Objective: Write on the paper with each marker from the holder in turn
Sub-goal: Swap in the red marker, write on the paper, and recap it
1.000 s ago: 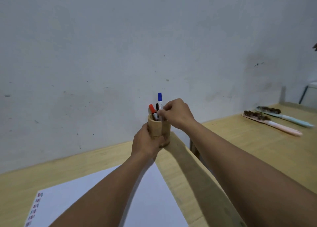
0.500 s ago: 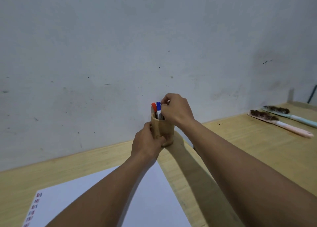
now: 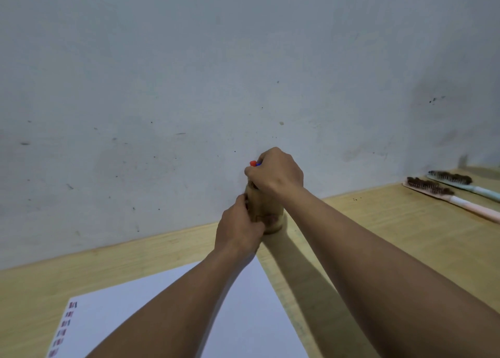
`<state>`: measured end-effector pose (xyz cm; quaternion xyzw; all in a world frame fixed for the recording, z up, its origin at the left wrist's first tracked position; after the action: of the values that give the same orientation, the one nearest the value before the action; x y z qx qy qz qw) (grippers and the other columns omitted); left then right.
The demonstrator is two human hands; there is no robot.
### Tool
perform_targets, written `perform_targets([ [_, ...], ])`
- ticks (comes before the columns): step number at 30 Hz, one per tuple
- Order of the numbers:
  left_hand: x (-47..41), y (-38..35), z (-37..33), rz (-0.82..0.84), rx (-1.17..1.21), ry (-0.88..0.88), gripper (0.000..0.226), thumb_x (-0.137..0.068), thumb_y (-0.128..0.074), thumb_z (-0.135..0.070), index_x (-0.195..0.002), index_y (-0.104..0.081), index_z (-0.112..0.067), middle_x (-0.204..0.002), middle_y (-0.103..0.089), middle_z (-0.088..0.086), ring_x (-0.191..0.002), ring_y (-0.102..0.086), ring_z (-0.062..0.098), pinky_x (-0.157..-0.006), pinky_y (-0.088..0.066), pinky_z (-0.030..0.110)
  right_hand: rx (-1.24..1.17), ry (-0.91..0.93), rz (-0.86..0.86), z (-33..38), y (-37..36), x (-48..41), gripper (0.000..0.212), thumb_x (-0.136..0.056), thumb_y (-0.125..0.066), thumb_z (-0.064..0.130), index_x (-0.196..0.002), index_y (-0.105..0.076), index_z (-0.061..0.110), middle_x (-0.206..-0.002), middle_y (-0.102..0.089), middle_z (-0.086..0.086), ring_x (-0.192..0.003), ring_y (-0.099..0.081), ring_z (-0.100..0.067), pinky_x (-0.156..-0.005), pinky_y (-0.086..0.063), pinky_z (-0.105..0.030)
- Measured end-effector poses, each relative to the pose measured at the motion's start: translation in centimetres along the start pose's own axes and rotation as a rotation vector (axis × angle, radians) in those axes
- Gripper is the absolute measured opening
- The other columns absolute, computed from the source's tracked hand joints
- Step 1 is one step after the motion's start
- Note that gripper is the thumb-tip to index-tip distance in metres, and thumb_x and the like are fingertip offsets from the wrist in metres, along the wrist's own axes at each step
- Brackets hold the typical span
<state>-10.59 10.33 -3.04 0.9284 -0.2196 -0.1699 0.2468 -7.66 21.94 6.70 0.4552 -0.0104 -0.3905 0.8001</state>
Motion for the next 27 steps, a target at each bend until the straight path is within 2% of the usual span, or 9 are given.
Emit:
perform_targets([
  [4, 0.4, 0.2, -0.5, -0.007, -0.016, -0.007, 0.061, -0.071, -0.078, -0.044, -0.124, -0.055, -0.024, -0.11, -0.068, -0.007, -0.093, -0.065, 0.017, -0.078, -0.057, 0.036, -0.142, -0.002, -0.016, 0.4, 1.3, -0.6, 0.024, -0.086, -0.064, 0.023, -0.066, -0.059, 0.009, -0.06, -0.056, -0.007, -0.055, -0.053, -0.025, -0.055, -0.044, -0.032],
  [6, 0.5, 0.3, -0.7, -0.012, -0.035, -0.001, 0.063, -0.071, -0.077, -0.046, -0.126, -0.054, -0.025, -0.112, -0.068, -0.007, -0.096, -0.065, 0.018, -0.08, -0.057, 0.039, -0.23, 0.023, -0.021, 0.8, 1.9, -0.7, 0.03, -0.093, -0.065, 0.027, -0.083, -0.069, -0.001, -0.073, -0.07, -0.011, -0.066, -0.066, -0.028, -0.066, -0.057, -0.039],
  [9, 0.9, 0.5, -0.9, -0.003, -0.06, 0.003, 0.065, -0.073, -0.077, -0.045, -0.129, -0.053, -0.025, -0.115, -0.067, -0.006, -0.1, -0.065, 0.02, -0.082, -0.056, 0.039, -0.292, 0.07, -0.065, 1.6, 3.4, -0.6, 0.026, -0.102, -0.057, 0.034, -0.103, -0.064, 0.009, -0.082, -0.064, 0.002, -0.073, -0.062, -0.013, -0.078, -0.056, -0.039],
  [11, 1.1, 0.9, -1.0, 0.006, -0.047, 0.003, 0.066, -0.073, -0.078, -0.042, -0.131, -0.052, -0.025, -0.118, -0.067, -0.005, -0.103, -0.064, 0.02, -0.084, -0.055, 0.037, -0.353, 0.095, -0.073, 2.4, 4.4, -0.3, 0.02, -0.105, -0.051, 0.035, -0.11, -0.055, 0.016, -0.087, -0.063, 0.004, -0.074, -0.059, -0.009, -0.077, -0.055, -0.036],
  [14, 1.2, 2.0, -1.2, 0.013, -0.11, 0.001, 0.073, -0.078, -0.076, -0.03, -0.143, -0.044, -0.02, -0.128, -0.063, 0.0, -0.115, -0.061, 0.023, -0.087, -0.051, 0.034, -0.434, 0.134, -0.089, 3.6, 5.9, 0.4, 0.023, -0.108, -0.044, 0.035, -0.121, -0.05, 0.017, -0.101, -0.068, -0.004, -0.085, -0.066, -0.015, -0.074, -0.057, -0.038],
  [17, 1.4, 4.0, -1.6, -0.027, -0.183, -0.001, 0.08, -0.082, -0.07, -0.012, -0.152, -0.034, -0.022, -0.144, -0.054, 0.003, -0.123, -0.058, 0.024, -0.093, -0.051, 0.035, -0.46, 0.196, -0.104, 5.2, 7.3, 1.2, 0.028, -0.109, -0.041, 0.035, -0.129, -0.048, 0.017, -0.101, -0.066, -0.003, -0.082, -0.06, -0.007, -0.061, -0.048, -0.027],
  [20, 1.8, 7.0, -2.7, -0.124, -0.101, -0.033, 0.069, -0.084, -0.06, -0.002, -0.148, -0.042, -0.022, -0.139, -0.057, 0.003, -0.117, -0.059, 0.021, -0.093, -0.05, 0.034, -0.44, 0.26, -0.111, 6.9, 8.4, 2.4, 0.028, -0.108, -0.042, 0.038, -0.126, -0.051, 0.018, -0.094, -0.065, -0.002, -0.082, -0.062, -0.012, -0.062, -0.049, -0.03],
  [23, 2.4, 10.5, -4.4, -0.251, 0.03, -0.071, 0.048, -0.092, -0.054, -0.008, -0.137, -0.055, -0.023, -0.125, -0.065, 0.0, -0.097, -0.059, 0.013, -0.083, -0.043, 0.024, -0.396, 0.321, -0.038, 8.4, 8.3, 3.8, 0.028, -0.106, -0.048, 0.041, -0.117, -0.06, 0.018, -0.082, -0.063, 0.0, -0.077, -0.066, -0.025, -0.071, -0.055, -0.039],
  [27, 3.5, 14.6, -5.8, -0.359, 0.258, -0.074, 0.031, -0.097, -0.051, -0.02, -0.122, -0.068, -0.025, -0.113, -0.072, -0.001, -0.102, -0.065, 0.016, -0.087, -0.05, 0.029, -0.291, 0.349, 0.138, 9.6, 7.0, 5.6, 0.031, -0.103, -0.055, 0.039, -0.118, -0.073, 0.019, -0.079, -0.065, 0.004, -0.068, -0.058, -0.014, -0.065, -0.048, -0.038],
])
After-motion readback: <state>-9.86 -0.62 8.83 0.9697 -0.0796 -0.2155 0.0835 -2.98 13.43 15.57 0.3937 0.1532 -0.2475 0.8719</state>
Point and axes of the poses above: each hand's wrist, its own x-axis away from the middle knuckle, its own y-axis out of the back of the hand, z = x × y, the point moved 9 cm from there along -x, towards the middle knuckle
